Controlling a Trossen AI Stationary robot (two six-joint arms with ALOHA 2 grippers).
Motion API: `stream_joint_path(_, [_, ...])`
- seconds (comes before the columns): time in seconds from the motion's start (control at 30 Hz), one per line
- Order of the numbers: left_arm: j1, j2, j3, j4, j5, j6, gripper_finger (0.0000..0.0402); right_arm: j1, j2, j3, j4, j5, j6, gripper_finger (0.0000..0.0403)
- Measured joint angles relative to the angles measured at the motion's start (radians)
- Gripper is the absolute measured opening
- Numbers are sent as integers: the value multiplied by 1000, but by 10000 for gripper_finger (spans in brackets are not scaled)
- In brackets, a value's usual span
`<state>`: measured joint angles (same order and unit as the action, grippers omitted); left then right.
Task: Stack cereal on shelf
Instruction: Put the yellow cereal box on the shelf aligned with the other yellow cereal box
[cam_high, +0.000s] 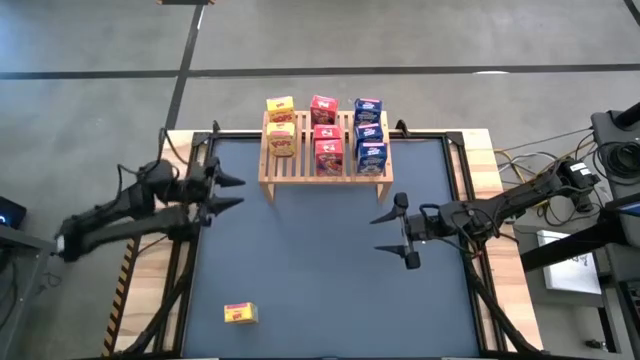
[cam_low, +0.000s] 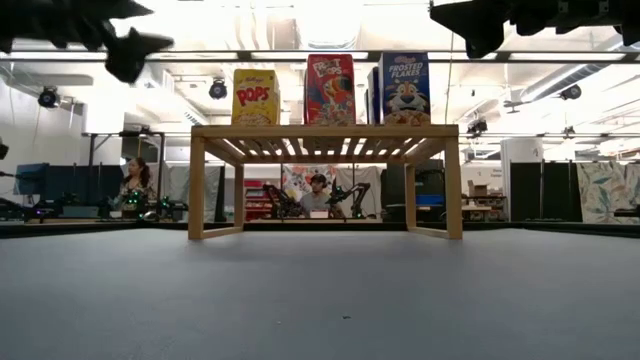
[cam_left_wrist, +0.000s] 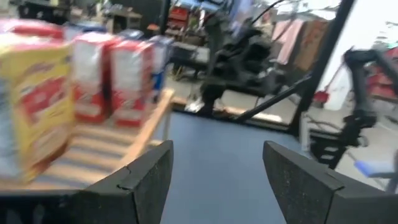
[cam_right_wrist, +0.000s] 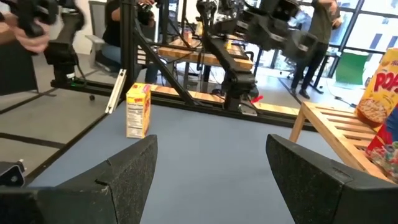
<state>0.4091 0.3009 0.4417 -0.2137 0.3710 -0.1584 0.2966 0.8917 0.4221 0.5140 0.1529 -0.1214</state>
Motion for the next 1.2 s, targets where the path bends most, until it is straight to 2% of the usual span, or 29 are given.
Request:
stream_joint_path(0.17, [-456,33,38,6,-426,-19,230,0,0,0,32,0,-28,288])
stream_joint_path(0.37, [-976,260,125,8,-967,-40,230,0,0,-1,75,-11,-50,288])
stream_joint_path(0.5, [-1207,443,233,-57,-1245,-103,230,0,0,-1,83,-30,-54,288])
stream_joint_path(0.57, [-1269,527,296,-147,-1319,-198,230,0,0,-1,87,-30,-53,288])
stream_joint_path(0.67, [-1300,650,384,-300,-1317,-405,230,0,0,-1,96,-30,-49,288])
stream_joint_path(0.73, [-1299,732,440,-385,-1264,-527,230,0,0,-1,98,-30,-48,288])
stream_joint_path(0.93, [-1296,952,612,-612,-1088,-769,225,0,0,-1,105,-30,-41,288])
stream_joint_path(1.1, [-1295,1092,779,-773,-947,-889,210,0,0,-1,105,-30,-36,288])
stream_joint_path(1.2, [-1295,1158,878,-796,-937,-906,205,0,0,-1,104,-30,-36,288])
